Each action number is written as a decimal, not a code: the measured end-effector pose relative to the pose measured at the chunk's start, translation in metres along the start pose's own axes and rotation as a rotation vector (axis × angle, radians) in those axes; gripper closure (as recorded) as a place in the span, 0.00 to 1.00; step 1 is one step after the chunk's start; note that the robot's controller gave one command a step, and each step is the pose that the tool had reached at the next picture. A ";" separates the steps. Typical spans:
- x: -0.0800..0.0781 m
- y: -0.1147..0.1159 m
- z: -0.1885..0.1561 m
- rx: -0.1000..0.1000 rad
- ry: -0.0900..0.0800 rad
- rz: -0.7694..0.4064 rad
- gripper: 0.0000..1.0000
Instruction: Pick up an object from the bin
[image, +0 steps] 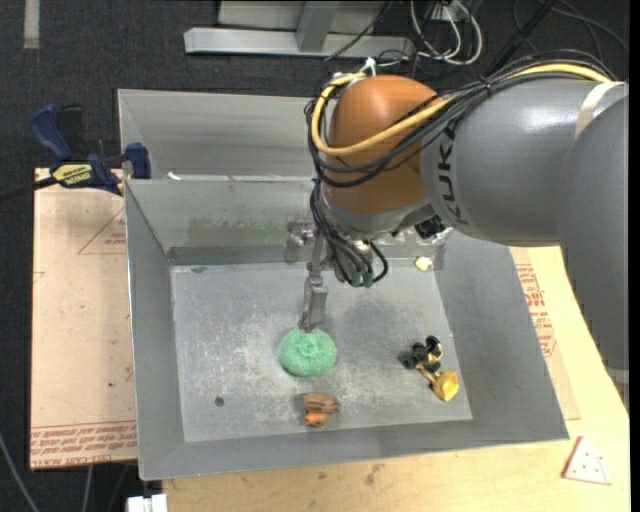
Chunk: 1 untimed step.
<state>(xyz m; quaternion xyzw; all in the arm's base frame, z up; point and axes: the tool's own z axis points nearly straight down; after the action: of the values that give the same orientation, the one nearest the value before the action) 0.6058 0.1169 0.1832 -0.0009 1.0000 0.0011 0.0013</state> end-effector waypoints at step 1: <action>0.020 -0.013 0.037 0.002 0.000 -0.133 0.00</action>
Offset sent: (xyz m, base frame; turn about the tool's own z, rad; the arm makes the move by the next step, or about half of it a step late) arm 0.0004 -0.0263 -0.1015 -0.1858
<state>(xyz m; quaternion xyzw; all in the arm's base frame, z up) 0.5858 0.1039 0.1463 -0.0674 0.9977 0.0002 0.0014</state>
